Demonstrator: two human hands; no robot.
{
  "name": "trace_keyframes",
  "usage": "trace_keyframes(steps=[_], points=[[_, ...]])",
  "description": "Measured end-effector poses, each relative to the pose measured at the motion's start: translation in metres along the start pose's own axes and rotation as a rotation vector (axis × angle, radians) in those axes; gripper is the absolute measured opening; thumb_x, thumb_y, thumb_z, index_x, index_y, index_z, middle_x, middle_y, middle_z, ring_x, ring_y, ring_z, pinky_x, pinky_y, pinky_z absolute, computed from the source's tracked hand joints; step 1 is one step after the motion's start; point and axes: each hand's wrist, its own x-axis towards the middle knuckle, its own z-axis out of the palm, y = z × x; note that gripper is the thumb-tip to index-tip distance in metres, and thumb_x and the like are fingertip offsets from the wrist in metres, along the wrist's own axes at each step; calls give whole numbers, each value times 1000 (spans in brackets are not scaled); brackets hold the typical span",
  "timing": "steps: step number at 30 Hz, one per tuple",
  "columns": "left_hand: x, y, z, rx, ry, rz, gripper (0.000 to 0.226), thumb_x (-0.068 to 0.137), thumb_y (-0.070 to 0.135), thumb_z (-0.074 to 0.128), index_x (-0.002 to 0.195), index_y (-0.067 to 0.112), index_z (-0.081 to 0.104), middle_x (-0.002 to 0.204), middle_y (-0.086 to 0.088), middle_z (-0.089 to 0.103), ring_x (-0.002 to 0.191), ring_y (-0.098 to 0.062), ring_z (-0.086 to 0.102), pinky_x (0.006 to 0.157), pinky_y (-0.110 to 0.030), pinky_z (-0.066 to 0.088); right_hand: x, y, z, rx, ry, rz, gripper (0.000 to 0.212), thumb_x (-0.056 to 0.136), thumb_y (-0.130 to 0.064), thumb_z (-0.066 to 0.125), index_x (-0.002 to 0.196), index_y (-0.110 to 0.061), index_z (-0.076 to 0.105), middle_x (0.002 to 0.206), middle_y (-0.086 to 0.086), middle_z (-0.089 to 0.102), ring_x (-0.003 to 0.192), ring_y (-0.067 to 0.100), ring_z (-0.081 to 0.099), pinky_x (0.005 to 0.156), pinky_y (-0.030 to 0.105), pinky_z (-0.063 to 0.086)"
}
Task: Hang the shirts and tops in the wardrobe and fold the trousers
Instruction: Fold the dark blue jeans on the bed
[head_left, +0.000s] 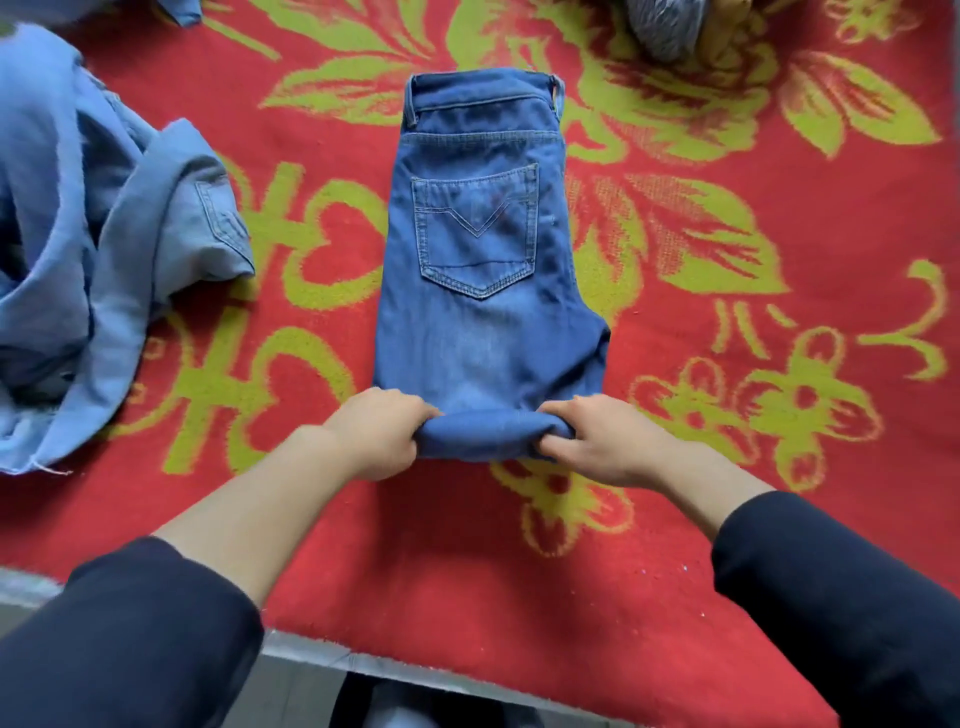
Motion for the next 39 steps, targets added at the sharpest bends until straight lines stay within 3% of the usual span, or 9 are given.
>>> trace_keyframes(steps=[2, 5, 12, 15, 21, 27, 32, 36, 39], points=[[-5, -1, -20, -69, -105, 18, 21, 74, 5, 46, 83, 20, 57, 86, -4, 68, 90, -29, 63, 67, -30, 43, -3, -8, -18, 115, -78, 72, 24, 84, -28, 56, 63, -18, 50, 55, -4, 51, 55, 14, 49, 54, 31, 40], [-19, 1, -21, -270, -372, 14, 12, 68, 4, 45, 67, 16, 47, 61, 4, 51, 64, -19, 52, 54, -27, 35, -16, -15, -24, 321, -270, 181, 28, 80, -29, 61, 57, -16, 51, 48, -8, 47, 47, 8, 41, 50, 25, 35], [-59, 25, 36, -748, -985, 15, 20, 54, -1, 53, 52, 17, 59, 51, 10, 58, 50, -5, 52, 50, -17, 42, -62, -20, 26, 649, -836, 483, 8, 75, -22, 67, 71, -17, 62, 59, 1, 55, 49, 13, 51, 49, 20, 44], [-60, 21, 33, -879, -1042, 2, 20, 49, 1, 50, 52, 17, 62, 53, 6, 61, 52, -8, 56, 53, -18, 45, -65, -14, 24, 747, -949, 546, 16, 69, -22, 65, 81, -11, 64, 61, 4, 62, 49, 15, 56, 49, 21, 47], [-27, -13, -36, -899, -601, 84, 28, 44, 23, 57, 64, 3, 56, 57, 3, 50, 55, -8, 44, 56, -23, 35, -30, 9, -25, 841, -576, 484, 45, 43, -32, 73, 84, -15, 65, 84, 13, 56, 71, 23, 49, 54, 26, 36], [21, -38, -69, -971, 37, -36, 23, 69, 20, 56, 89, 18, 68, 86, -13, 69, 74, -16, 55, 71, -33, 41, 18, 16, -72, 930, 7, 359, 8, 73, -14, 70, 80, -14, 71, 84, 4, 71, 80, 20, 65, 70, 28, 48], [41, -22, -33, -327, 565, -53, 30, 89, 19, 50, 118, 22, 56, 112, 0, 59, 110, -26, 51, 93, -40, 42, 38, 13, -45, 374, 309, 184, 58, 75, -42, 71, 128, -23, 55, 131, 0, 56, 122, 15, 49, 103, 32, 37], [45, -2, -3, -148, 504, 175, 68, 88, 53, 37, 144, 14, 37, 150, -16, 33, 139, -31, 29, 116, -46, 22, 38, 4, -29, -98, 157, 15, 94, 68, -64, 58, 150, -36, 21, 161, -7, 8, 148, 15, 1, 115, 45, 9], [65, -2, 1, -76, 366, 95, 90, 85, 65, 35, 152, 13, 7, 158, -20, 3, 147, -32, 3, 117, -40, 1, 58, 5, -32, -285, 90, 71, 108, 73, -59, 67, 154, -32, 0, 161, -6, -11, 147, 17, -18, 115, 52, -8]])
